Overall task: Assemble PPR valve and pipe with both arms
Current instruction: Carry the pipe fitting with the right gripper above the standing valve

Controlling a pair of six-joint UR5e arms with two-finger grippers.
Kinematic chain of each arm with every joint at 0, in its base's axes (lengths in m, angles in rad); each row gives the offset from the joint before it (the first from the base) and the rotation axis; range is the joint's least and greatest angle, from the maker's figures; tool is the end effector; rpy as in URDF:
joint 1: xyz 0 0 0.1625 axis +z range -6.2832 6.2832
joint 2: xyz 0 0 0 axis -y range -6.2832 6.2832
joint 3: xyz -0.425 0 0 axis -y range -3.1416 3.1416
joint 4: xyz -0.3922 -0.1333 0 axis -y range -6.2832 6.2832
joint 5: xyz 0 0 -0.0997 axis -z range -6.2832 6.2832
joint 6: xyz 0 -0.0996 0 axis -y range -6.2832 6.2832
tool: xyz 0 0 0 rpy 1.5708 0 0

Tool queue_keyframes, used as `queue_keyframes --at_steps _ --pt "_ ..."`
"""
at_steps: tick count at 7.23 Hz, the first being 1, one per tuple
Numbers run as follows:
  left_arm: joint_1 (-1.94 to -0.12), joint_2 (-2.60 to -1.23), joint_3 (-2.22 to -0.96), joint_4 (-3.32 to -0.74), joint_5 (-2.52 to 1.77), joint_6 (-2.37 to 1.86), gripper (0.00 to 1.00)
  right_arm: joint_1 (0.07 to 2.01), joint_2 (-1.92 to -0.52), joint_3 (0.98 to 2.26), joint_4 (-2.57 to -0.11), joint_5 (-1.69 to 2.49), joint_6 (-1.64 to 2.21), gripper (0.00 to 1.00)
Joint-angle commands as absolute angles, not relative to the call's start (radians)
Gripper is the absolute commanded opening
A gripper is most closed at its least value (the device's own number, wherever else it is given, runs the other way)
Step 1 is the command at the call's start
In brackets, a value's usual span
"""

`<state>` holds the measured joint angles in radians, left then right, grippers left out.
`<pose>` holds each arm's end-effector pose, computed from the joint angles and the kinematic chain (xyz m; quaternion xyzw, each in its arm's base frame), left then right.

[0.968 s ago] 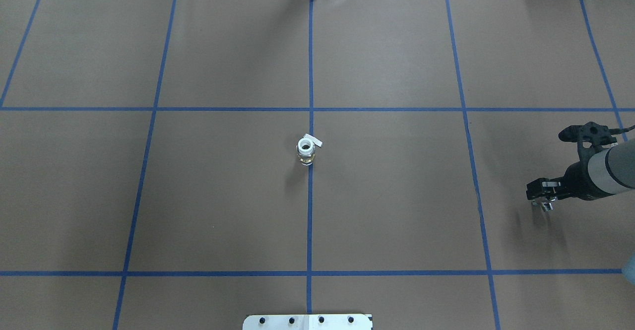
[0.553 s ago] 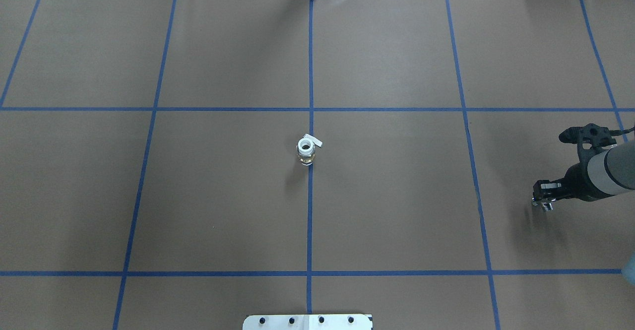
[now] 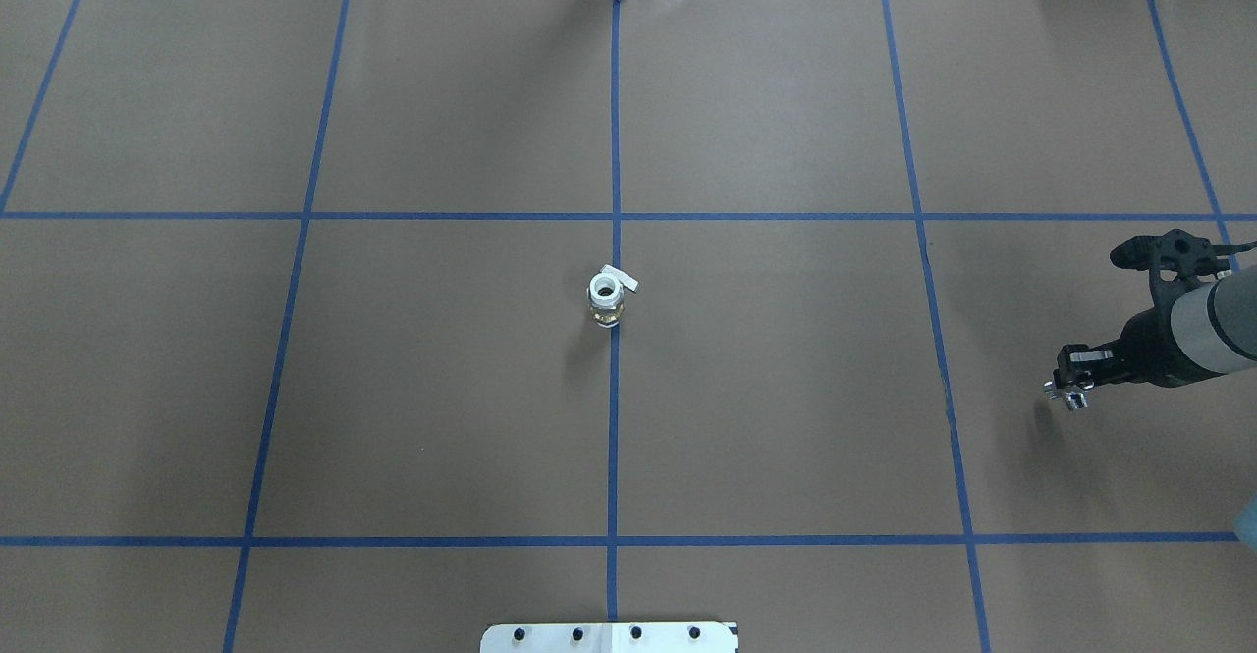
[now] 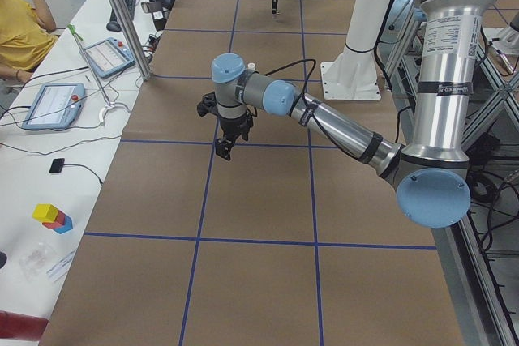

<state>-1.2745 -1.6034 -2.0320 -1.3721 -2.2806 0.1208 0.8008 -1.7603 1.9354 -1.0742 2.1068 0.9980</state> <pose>0.0737 -0.4758 0.4447 0.1072 0.3545 0.2420 0.8968 -0.2454 -0.3715 0.5166 0.0082 -0.4043 0.0169 0.9144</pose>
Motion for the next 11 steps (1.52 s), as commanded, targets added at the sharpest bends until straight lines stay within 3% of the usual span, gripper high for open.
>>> queue_keyframes --at_steps 1,5,7,11 --pt "-1.348 -1.556 -2.013 -1.376 -2.275 0.09 1.0 0.841 -1.557 1.966 -1.33 2.143 1.0 0.0" --pt "-1.556 -1.532 -1.838 -1.402 -2.287 0.086 1.0 0.792 -1.162 1.982 -1.699 2.143 1.173 0.0" --pt "-1.563 -1.532 -1.83 -1.402 -2.312 0.094 1.0 0.735 -1.009 1.956 -1.759 2.131 1.321 0.0" --pt "-1.562 -1.497 -1.832 -1.402 -2.347 0.091 1.0 0.652 -0.689 1.673 -1.839 2.053 1.476 0.0"
